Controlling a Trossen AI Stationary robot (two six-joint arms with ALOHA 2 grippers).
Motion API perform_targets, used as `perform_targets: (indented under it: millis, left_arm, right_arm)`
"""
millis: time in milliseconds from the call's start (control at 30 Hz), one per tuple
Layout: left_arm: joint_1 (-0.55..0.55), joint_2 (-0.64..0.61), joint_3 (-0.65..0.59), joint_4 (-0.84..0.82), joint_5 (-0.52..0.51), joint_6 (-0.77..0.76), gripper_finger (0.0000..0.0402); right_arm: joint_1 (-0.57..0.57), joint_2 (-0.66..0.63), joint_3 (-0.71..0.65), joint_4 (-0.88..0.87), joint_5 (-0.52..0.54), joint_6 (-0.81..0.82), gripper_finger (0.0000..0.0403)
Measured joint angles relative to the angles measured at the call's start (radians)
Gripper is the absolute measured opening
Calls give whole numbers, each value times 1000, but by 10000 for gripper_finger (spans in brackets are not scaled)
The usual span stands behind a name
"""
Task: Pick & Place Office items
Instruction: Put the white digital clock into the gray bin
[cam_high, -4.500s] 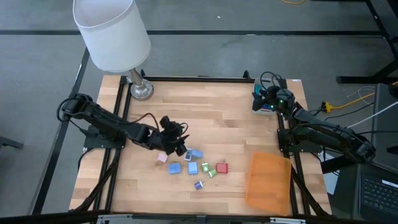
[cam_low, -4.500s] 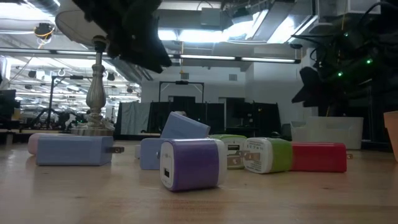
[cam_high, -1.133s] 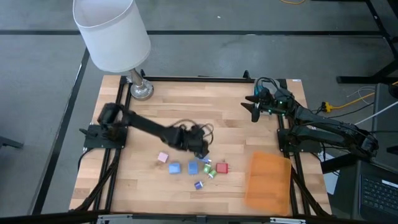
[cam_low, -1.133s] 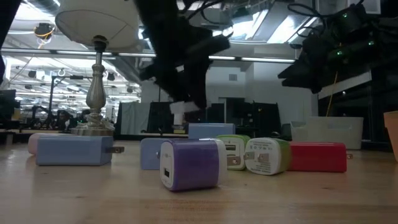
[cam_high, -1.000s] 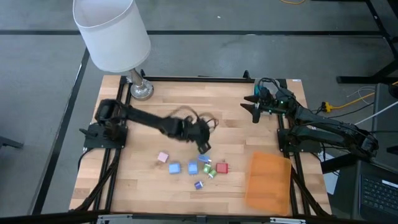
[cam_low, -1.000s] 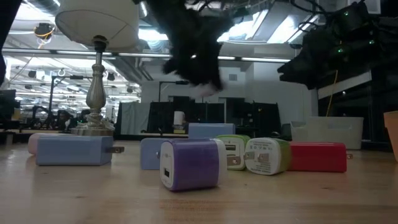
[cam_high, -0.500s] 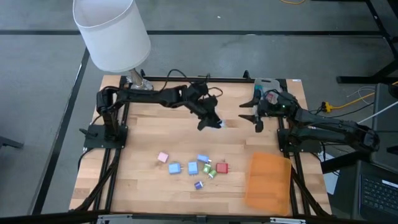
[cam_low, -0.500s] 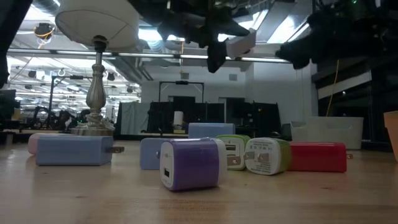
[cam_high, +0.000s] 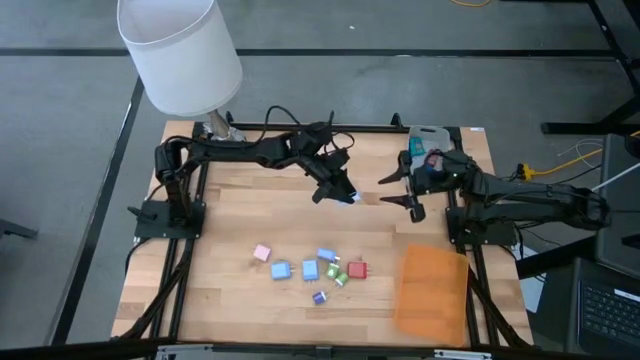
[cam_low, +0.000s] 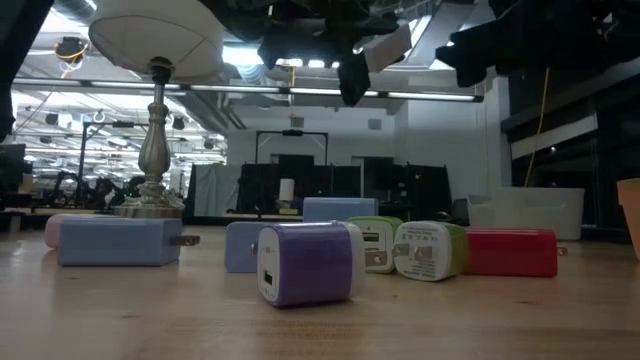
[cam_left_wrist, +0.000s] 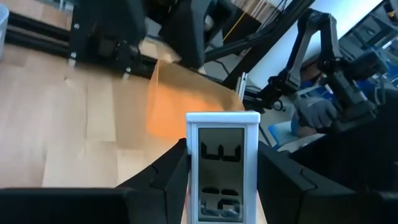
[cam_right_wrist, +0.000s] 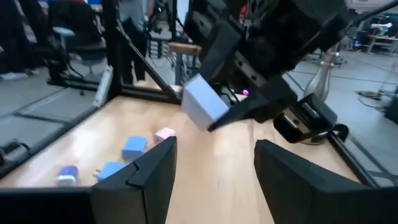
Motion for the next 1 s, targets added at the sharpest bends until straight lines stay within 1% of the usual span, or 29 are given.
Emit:
perform_targets:
  millis: [67,133,400,700,1000]
  left_arm:
    - [-4,0,1,15,0,-17,149]
    - [-8,0,1,18,0,-24,149]
    - [-31,31,2,21,3,-33,149]
    - [-36,32,2,52,4,-25,149]
    - [-36,32,2,48,5,-23,149]
  right_arm:
    - [20,31,10,2,33,-28,213]
    - [33,59,20,7,39,-43,213]
    - [72,134,77,12,33,-50,213]
    - [117,201,113,11,19,-59,213]
    - [149,280,161,11,19,-78,213]
